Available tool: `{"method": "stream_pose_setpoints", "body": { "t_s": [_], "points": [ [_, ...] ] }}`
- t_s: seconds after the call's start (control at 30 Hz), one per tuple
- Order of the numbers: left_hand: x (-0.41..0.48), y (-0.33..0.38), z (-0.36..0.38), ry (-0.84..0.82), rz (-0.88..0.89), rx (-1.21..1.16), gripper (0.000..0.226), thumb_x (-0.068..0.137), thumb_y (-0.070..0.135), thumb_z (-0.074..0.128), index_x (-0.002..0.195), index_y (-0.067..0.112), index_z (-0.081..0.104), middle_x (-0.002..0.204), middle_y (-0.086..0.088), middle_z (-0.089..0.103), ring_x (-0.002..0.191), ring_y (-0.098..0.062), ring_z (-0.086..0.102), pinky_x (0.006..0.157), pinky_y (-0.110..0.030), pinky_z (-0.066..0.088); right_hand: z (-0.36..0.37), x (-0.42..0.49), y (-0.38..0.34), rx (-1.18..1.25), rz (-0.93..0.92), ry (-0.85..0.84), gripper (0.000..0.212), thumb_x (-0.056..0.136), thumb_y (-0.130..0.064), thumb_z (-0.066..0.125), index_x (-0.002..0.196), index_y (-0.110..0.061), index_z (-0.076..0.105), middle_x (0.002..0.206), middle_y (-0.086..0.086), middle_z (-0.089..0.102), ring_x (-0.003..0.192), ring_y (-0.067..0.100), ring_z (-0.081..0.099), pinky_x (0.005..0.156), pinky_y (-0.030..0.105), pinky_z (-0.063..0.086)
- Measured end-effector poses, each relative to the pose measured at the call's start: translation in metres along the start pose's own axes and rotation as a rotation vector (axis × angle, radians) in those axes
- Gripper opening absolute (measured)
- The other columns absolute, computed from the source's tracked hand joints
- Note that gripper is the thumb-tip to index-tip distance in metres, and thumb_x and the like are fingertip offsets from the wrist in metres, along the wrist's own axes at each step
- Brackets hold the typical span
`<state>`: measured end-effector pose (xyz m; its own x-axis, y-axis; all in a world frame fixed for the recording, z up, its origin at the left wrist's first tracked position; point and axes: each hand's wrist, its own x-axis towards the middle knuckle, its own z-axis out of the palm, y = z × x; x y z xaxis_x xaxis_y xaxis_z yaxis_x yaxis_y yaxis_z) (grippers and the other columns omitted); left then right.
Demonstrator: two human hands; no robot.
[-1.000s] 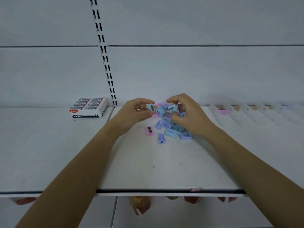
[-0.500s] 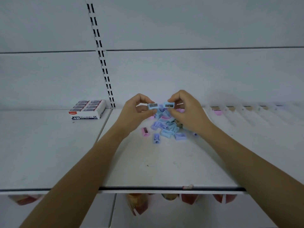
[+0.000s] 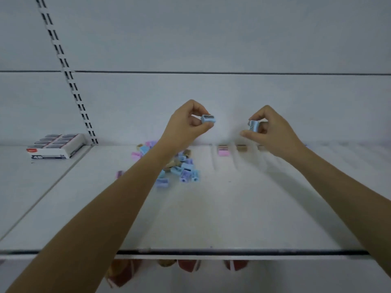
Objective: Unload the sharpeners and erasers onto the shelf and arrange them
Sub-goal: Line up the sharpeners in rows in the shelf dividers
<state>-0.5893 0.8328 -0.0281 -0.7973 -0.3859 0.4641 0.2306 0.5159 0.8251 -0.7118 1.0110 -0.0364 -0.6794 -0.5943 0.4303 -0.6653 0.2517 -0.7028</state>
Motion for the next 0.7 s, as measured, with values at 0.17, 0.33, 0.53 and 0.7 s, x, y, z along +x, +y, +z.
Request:
{"method": "stream_pose_setpoints", "body": {
  "t_s": [0.17,0.33,0.53,0.7],
  "points": [
    [0.015,0.004,0.059,-0.011,0.021,0.042,0.023,0.083,0.007,0.064,0.077,0.025,0.051,0.088,0.009,0.062,0.067,-0.009,0.058,0.070,-0.019,0.046,-0.041,0.001,0.035,0.138,0.031,-0.002,0.028,0.085,-0.010,0.063,0.085,-0.034,0.048,0.096,0.007,0.057,0.061,0.017,0.054,0.056,0.026,0.045],
    [0.027,0.001,0.099,0.051,-0.036,0.069,0.021,0.083,0.008,0.065,0.073,0.023,0.055,0.090,0.004,0.065,0.069,0.000,0.059,0.070,-0.007,0.045,-0.055,0.011,0.052,0.302,0.103,0.016,0.018,0.083,-0.008,0.065,0.095,-0.019,0.057,0.092,0.004,0.058,0.064,0.011,0.062,0.076,0.028,0.052],
    [0.034,-0.008,0.121,0.095,-0.096,0.195,0.007,0.084,0.015,0.065,0.081,0.020,0.060,0.096,-0.007,0.065,0.067,-0.005,0.057,0.064,-0.007,0.041,-0.053,0.022,0.056,0.405,0.165,0.004,0.021,0.090,-0.001,0.049,0.107,-0.012,0.054,0.098,-0.002,0.052,0.078,0.013,0.068,0.081,0.024,0.055],
    [0.030,-0.013,0.120,0.033,-0.026,0.295,0.012,0.083,0.012,0.064,0.080,0.020,0.056,0.089,0.003,0.062,0.074,-0.006,0.057,0.068,-0.013,0.045,-0.046,0.016,0.071,0.218,0.064,-0.011,0.023,0.079,-0.013,0.070,0.081,-0.026,0.051,0.082,-0.007,0.055,0.067,0.003,0.057,0.064,0.017,0.046]
  ]
}}
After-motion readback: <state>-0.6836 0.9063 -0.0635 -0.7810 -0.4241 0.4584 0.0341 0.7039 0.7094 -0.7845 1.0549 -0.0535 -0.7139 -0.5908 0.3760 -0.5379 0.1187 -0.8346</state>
